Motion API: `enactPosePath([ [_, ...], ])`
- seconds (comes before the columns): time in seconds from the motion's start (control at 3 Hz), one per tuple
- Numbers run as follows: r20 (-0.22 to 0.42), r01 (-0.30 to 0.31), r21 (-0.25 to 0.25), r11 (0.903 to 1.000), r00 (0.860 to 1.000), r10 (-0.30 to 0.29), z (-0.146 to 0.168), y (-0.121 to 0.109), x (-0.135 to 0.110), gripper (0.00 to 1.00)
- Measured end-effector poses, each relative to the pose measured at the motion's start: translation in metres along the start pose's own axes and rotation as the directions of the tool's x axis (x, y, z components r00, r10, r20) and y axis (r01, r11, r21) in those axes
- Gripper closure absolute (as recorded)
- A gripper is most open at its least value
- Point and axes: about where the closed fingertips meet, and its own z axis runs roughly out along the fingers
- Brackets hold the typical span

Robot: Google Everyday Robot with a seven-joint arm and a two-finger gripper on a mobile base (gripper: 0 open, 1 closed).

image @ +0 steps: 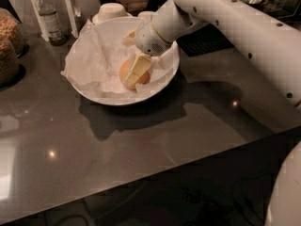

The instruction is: Pick orange from white bowl

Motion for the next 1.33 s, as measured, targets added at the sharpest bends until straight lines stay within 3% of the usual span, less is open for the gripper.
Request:
enactPosePath([
  [0.67,0.027,0.008,-0.049,0.9988,1.000,-0.007,0.010,0.010,-0.017,0.17],
  [1.33,-0.004,-0.106,-0.098,0.9895,0.994,0.107,0.017,0.034,0.002,0.17],
])
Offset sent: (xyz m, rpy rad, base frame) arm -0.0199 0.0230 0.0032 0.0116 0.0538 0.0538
